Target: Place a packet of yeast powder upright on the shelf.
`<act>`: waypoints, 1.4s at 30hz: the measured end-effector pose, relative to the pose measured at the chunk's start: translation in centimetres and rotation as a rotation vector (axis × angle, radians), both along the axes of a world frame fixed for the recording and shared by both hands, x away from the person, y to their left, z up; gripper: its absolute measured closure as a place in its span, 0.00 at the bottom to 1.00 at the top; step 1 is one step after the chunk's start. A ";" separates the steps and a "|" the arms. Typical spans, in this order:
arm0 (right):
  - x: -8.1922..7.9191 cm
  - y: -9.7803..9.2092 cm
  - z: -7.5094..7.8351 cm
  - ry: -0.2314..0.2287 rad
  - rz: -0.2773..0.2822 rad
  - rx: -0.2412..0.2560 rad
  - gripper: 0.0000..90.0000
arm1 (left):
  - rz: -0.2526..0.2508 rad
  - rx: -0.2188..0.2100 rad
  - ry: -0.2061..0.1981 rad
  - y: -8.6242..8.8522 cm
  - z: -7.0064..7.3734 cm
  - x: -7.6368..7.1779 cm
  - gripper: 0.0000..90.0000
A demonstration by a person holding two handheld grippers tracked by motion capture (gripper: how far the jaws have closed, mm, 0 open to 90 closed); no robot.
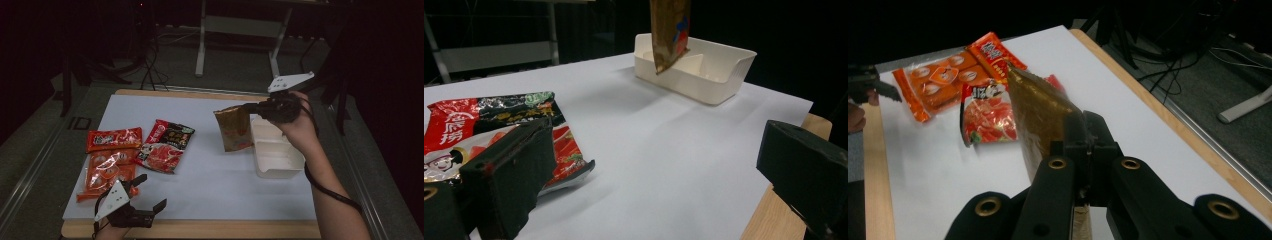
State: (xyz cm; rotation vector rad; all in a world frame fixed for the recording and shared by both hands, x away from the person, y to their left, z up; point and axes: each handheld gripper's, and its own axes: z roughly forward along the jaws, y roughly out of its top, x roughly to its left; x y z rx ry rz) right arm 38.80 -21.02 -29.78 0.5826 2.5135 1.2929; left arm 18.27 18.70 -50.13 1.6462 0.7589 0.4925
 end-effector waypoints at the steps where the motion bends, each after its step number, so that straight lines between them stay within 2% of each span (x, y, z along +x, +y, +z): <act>1: 0.2 -0.2 0.3 -0.003 -0.007 0.003 1.00 | 0.001 0.001 0.000 0.0 0.0 0.0 0.03; 4: 0.6 -0.6 0.7 -0.006 -0.028 0.010 1.00 | 0.003 -0.002 0.002 0.1 0.0 -0.1 0.03; 11: 2.2 -3.4 2.5 -0.026 -0.117 0.038 1.00 | 0.019 -0.004 0.009 0.4 -0.1 -0.4 0.03; 15: 2.7 -4.2 2.9 -0.029 -0.143 0.050 1.00 | 0.024 -0.005 0.009 0.5 -0.1 -0.5 0.03; 16: 3.4 -5.5 3.1 -0.030 -0.180 0.065 1.00 | 0.027 -0.004 0.010 0.5 -0.1 -0.6 0.03; 19: 4.3 -6.7 3.2 -0.026 -0.228 0.074 1.00 | 0.032 -0.004 0.013 0.6 -0.2 -0.6 0.03; 29: 7.4 -9.3 1.3 0.016 -0.327 0.103 1.00 | 0.043 -0.004 0.018 0.7 -0.3 -0.9 0.03; 35: 8.8 -10.0 0.0 0.025 -0.356 0.120 1.00 | 0.053 -0.006 0.021 0.9 -0.3 -1.0 0.03; 42: 9.9 -10.2 -1.4 0.017 -0.369 0.114 1.00 | 0.053 -0.006 0.024 0.8 -0.4 -1.1 0.03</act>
